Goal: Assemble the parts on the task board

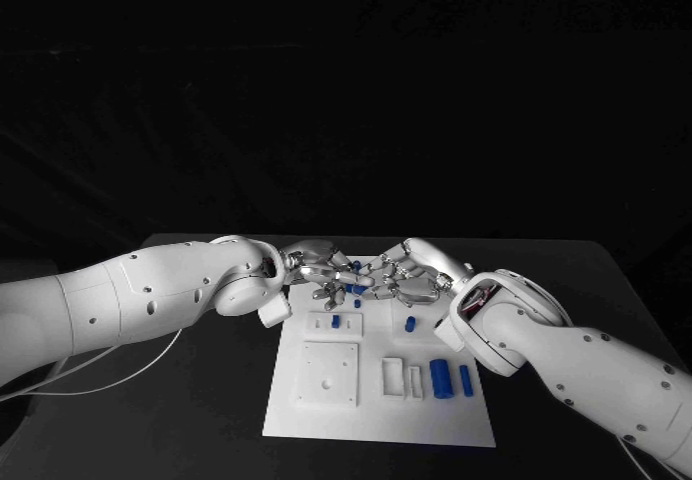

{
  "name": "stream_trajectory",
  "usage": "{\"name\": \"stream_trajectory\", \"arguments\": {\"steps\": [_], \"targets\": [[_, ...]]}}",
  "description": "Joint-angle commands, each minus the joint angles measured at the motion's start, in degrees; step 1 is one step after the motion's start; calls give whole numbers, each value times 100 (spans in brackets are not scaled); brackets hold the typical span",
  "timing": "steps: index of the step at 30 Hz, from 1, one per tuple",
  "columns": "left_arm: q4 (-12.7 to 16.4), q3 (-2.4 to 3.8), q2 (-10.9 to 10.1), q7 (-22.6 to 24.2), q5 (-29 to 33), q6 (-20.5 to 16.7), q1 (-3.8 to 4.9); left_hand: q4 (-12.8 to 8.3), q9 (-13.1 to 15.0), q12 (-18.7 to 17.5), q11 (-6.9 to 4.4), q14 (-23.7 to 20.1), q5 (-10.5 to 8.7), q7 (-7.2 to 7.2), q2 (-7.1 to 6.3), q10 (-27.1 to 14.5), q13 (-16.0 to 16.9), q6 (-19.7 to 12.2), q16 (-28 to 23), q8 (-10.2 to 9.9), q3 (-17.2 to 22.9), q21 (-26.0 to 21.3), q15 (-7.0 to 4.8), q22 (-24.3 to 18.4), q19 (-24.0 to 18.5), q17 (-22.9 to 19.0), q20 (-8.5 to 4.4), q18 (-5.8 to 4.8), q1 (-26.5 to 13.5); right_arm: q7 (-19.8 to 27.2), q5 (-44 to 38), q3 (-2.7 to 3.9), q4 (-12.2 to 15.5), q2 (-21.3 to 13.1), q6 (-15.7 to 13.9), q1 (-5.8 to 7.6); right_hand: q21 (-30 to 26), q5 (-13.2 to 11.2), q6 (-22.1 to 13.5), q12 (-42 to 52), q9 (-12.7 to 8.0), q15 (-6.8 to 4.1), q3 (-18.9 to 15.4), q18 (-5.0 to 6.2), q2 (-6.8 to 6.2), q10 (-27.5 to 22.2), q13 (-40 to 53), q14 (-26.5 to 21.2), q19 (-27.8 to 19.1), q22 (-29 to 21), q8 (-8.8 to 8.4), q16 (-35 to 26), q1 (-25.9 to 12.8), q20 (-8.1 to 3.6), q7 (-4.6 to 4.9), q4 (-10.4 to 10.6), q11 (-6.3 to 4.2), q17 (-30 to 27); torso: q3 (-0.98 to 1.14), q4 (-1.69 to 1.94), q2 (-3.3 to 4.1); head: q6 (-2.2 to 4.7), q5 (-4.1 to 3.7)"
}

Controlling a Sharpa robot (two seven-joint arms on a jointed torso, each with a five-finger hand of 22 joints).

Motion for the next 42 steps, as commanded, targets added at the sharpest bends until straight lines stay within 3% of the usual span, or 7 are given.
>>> {"name": "stream_trajectory", "arguments": {"steps": [1, 15, 21, 24, 30, 42], "targets": [[18, 11, 16, 90, -16, 95, 10, -630, 4, -31, -37, -20, 17, -118, 8, 275, 9, -49, -9, -23, 603, 12, -37, 9, 7, 2, -26, -75, 50, 33, -80, -15, -8, 20, 24, -10, 37, -36, 65, 22, -1, -48, 120, 0, 8, 6, 11, -11, -5, 309, 18, 21, -3, -39, -18, -6, -28, 16, -2, -2, 2, -9, -1], [19, 11, 18, 115, 45, 83, 10, -629, 3, -37, -37, -22, 13, -118, 12, 275, 12, -45, -12, -28, 599, 10, -37, 13, 2, 10, -26, -77, 47, 32, -316, -86, -27, 34, 72, -11, -14, -68, 41, -23, -1, -41, 79, -4, -134, -23, -14, -22, -34, 294, 16, -5, 26, -38, -12, 11, -18, 23, -3, 1, -1, -38, 6], [23, 11, 17, 115, 65, 87, 10, -629, 3, -37, -37, -22, 13, -118, 12, 275, 12, -45, -12, -28, 599, 10, -37, 13, 2, 10, -26, -77, 47, 13, -381, -101, -28, 31, -57, -11, -31, -53, -31, -37, 4, -33, -22, 6, -136, -28, -23, -17, -27, 291, 16, -11, 37, -29, 4, 45, -8, 25, -4, 3, 0, -40, 9], [25, 11, 13, 114, 69, 92, 11, -629, 3, -37, -37, -22, 13, -118, 12, 275, 12, -45, -12, -28, 599, 10, -37, 13, 2, 10, -26, -77, 47, -22, -342, -104, -37, 21, -270, -11, -49, -2, -123, -41, 3, -24, -119, 12, -187, -20, -31, -10, -18, 284, 19, -11, -57, -21, 18, 132, 3, 26, -3, 2, 1, -39, 12], [32, 11, -7, 125, 72, 78, 11, -629, 3, -37, -37, -22, 13, -118, 12, 275, 12, -45, -12, -28, 599, 10, -37, 13, 2, 10, -26, -77, 47, -100, 123, -106, -61, -56, -570, -11, -114, -14, -325, -40, 28, 1, -551, 35, -273, -19, -46, -3, 24, 281, 24, -5, -17, 4, 53, 535, 35, 27, -2, 7, 4, -32, 27], [55, 11, -83, 214, 147, -148, 12, -626, 8, -40, -37, -27, 16, -118, 13, 275, 21, -42, -15, -31, 593, 5, -35, 19, -5, 22, -24, -79, 48, -360, 853, -105, -23, -397, -626, -84, -144, 52, -390, -23, 38, 1, -707, 42, -281, -15, -43, 5, 50, 280, 22, 3, 33, 7, 64, 679, 40, 27, -1, -7, -3, -9, 55]]}}
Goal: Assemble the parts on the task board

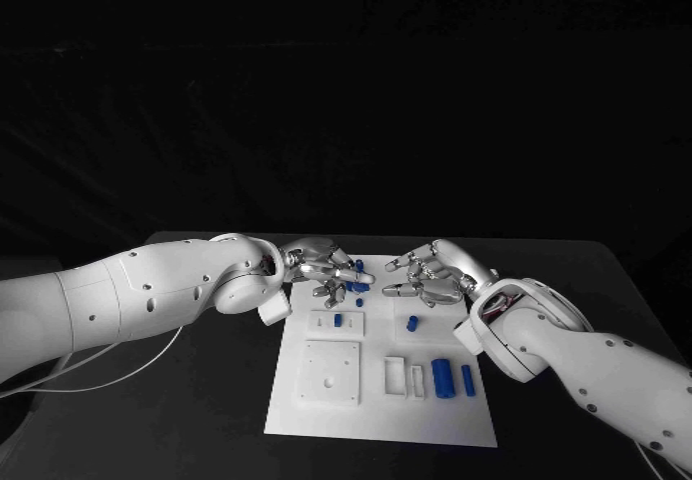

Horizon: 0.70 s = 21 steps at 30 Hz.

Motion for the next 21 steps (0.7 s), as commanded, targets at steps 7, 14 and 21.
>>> {"name": "stream_trajectory", "arguments": {"steps": [7, 14, 21], "targets": [[41, 5, -37, 209, 236, -267, 7, -625, 6, -19, -37, -6, 39, -118, -4, 275, 8, -42, -15, -19, 591, 5, -15, 6, -5, 9, -26, -83, 44, -179, 712, -1, 61, -126, -72, -85, 113, 7, 47, 64, 6, 1, 48, 31, 65, 93, 63, 72, 98, 309, 31, 17, 115, -11, -17, -88, -3, 10, 4, -5, -3, 37, -7], [60, 5, -48, 352, 342, -492, 7, -621, 9, -12, -39, -2, 39, -119, -1, 275, 14, -40, -11, -19, 589, 5, -15, 9, 0, 27, -26, -81, 45, -466, 2268, -2, 171, -174, 171, -123, 620, 208, 132, 279, -37, -49, 420, -13, 262, 306, 308, 251, 219, 397, 28, 104, -88, -64, -41, -217, -45, 146, 0, 4, -4, 63, -21], [77, 5, -52, 434, 362, -613, 7, -620, 11, -5, -43, -2, 40, -122, -2, 275, 18, -40, -13, -17, 588, 4, -17, 10, 3, 34, -27, -81, 48, -867, 4172, -2, 219, -185, 685, -130, 1119, 611, 41, 529, -44, -76, 693, -43, 244, 545, 638, 430, 301, 475, 28, 229, -448, -93, -43, 214, -60, 395, -2, 7, -3, 59, -27]]}}
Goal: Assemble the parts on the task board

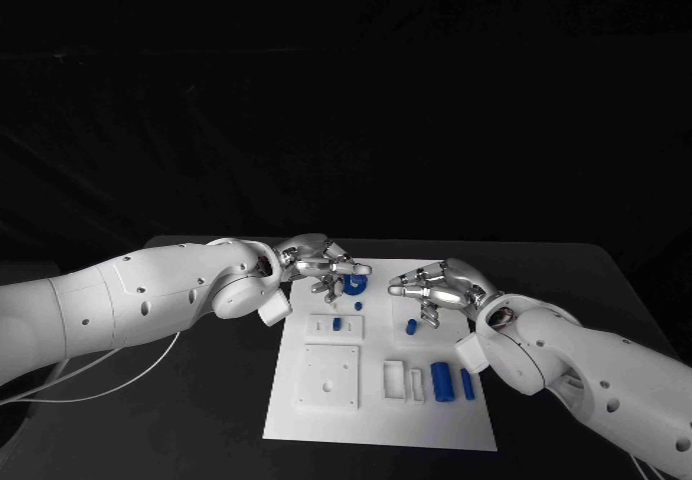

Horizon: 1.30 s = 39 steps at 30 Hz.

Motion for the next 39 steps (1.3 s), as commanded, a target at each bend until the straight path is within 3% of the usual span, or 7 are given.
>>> {"name": "stream_trajectory", "arguments": {"steps": [1, 6, 10, 17, 31, 39], "targets": [[26, 5, 2, 199, 109, -203, 6, -619, 7, -5, -43, -2, 16, -122, 0, 275, 10, -40, -12, -8, 588, 4, -17, 5, 2, 6, -27, -83, 49, -397, 1767, -1, 22, -2, 573, -9, 165, 106, -77, 84, -5, -3, 29, -46, -31, 97, 108, 56, 211, 482, 27, 69, -67, -43, 0, 125, -2, 88, -2, 4, 1, -1, -1], [47, 5, 6, 232, 52, -249, 6, -619, 7, -5, -43, -2, 16, -122, 0, 275, 10, -40, -12, -8, 588, 4, -17, 5, 2, 6, -27, -83, 49, -613, 2812, -1, 4, 5, 888, -9, 445, 507, -187, 172, -6, 2, -93, -57, -83, 187, 243, 114, 232, 526, 29, 221, -249, -41, 20, 369, 9, 326, -6, 0, 1, 13, -9], [62, 5, 13, 255, -6, -285, 6, -619, 7, -5, -43, -2, 16, -122, 0, 275, 10, -40, -12, -8, 588, 4, -17, 5, 2, 6, -27, -83, 49, -741, 3199, -1, 3, 20, 1063, -9, 591, 655, -246, 164, -1, 11, -286, -52, -119, 201, 299, 128, 203, 537, 31, 225, -307, -31, 31, 519, 20, 471, -4, -5, 2, 22, -10], [72, 5, 36, 260, -181, -294, 6, -624, 3, 0, -44, -1, 19, -121, -3, 275, 13, -40, -12, -14, 589, 6, -19, 11, 4, 19, -31, -85, 59, -725, 3469, -1, 14, 75, 1099, -9, 620, 644, -233, 150, 2, 10, -382, -49, -82, 201, 318, 137, 180, 531, 30, 185, -259, -29, 28, 576, 19, 514, 0, 3, 1, 27, -22], [122, 4, 66, 242, -386, -255, 5, -625, -1, 4, -45, 4, 21, -121, -4, 276, 16, -35, -7, -18, 590, 8, -22, 18, 7, 42, -34, -87, 64, -422, 3629, 0, -24, 160, 683, -9, 613, 542, -221, 131, 1, 10, -415, -51, -83, 189, 326, 133, 157, 524, 30, 136, -171, -30, 28, 500, 20, 529, -1, -1, 2, 16, -24], [148, 3, 73, 234, -417, -233, 5, -626, -3, 9, -46, 5, 23, -121, -7, 276, 18, -35, -5, -21, 589, 9, -23, 22, 9, 49, -36, -88, 65, -393, 3630, 0, -40, 190, 592, -9, 591, 448, -204, 115, 3, 13, -400, -50, -67, 171, 321, 119, 141, 519, 31, 103, -106, -26, 26, 413, 21, 525, 0, -2, 1, 5, -26]]}}
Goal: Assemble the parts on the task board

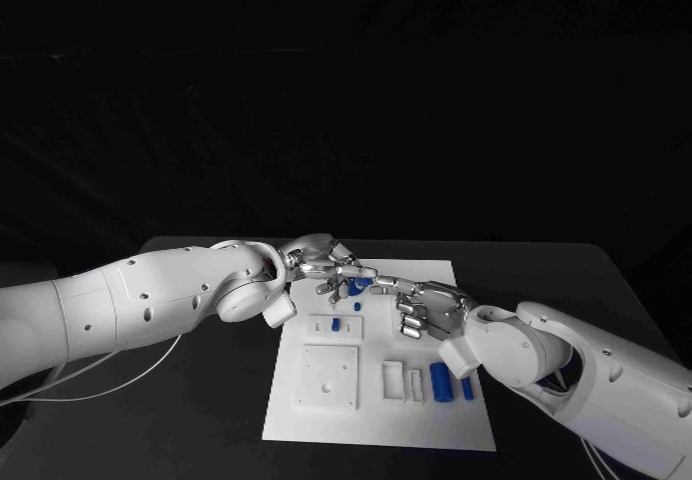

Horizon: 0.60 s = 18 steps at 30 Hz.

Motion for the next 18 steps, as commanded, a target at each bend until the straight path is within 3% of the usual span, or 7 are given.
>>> {"name": "stream_trajectory", "arguments": {"steps": [1, 8, 11, 18], "targets": [[25, 4, 16, 68, -60, 16, 5, -615, 9, 9, -46, 5, 25, -121, 1, 276, 8, -35, -5, -19, 578, 9, -23, 9, 8, 4, -36, -91, 41, 125, 73, 0, -4, 17, -88, -5, -11, -76, 15, -21, 0, 0, 17, -50, -6, 6, 1, 11, 153, 521, 30, -20, 79, -15, -3, -70, 5, 12, 0, -2, -2, -7, -3], [29, 4, 27, 65, -65, 19, 5, -615, 9, 9, -46, 5, 25, -121, 1, 276, 8, -35, -5, -19, 578, 9, -23, 9, 8, 4, -36, -91, 41, 101, 36, 0, -28, 65, -86, -5, 1, -228, 38, -22, -1, 0, 86, -53, 38, 6, 12, 8, 142, 521, 30, -28, 98, -15, -5, -218, 3, 31, 3, -1, 0, -13, -3], [25, 4, 31, 62, -66, 17, 5, -616, 8, 10, -47, 5, 27, -121, 0, 275, 9, -34, -8, -22, 578, 9, -25, 16, 11, 12, -39, -92, 42, 89, 27, 0, -40, 83, -58, -5, -5, -405, 45, -25, 1, 1, 91, -53, 66, 4, 12, 7, 138, 520, 30, -26, 104, -15, -6, -256, 5, 39, 2, -1, -1, -21, 7], [13, 4, 30, 54, -68, 2, 5, -615, 8, 11, -47, 7, 27, -121, 2, 275, 9, -31, -5, -21, 579, 10, -25, 19, 12, 20, -39, -93, 42, 108, 4, 0, -50, 96, 0, -5, 15, -372, 49, -27, -1, 3, 82, -54, 58, 1, 18, -1, 126, 523, 30, -31, 156, -13, -1, -472, 7, 51, 2, -1, -1, -23, 15]]}}
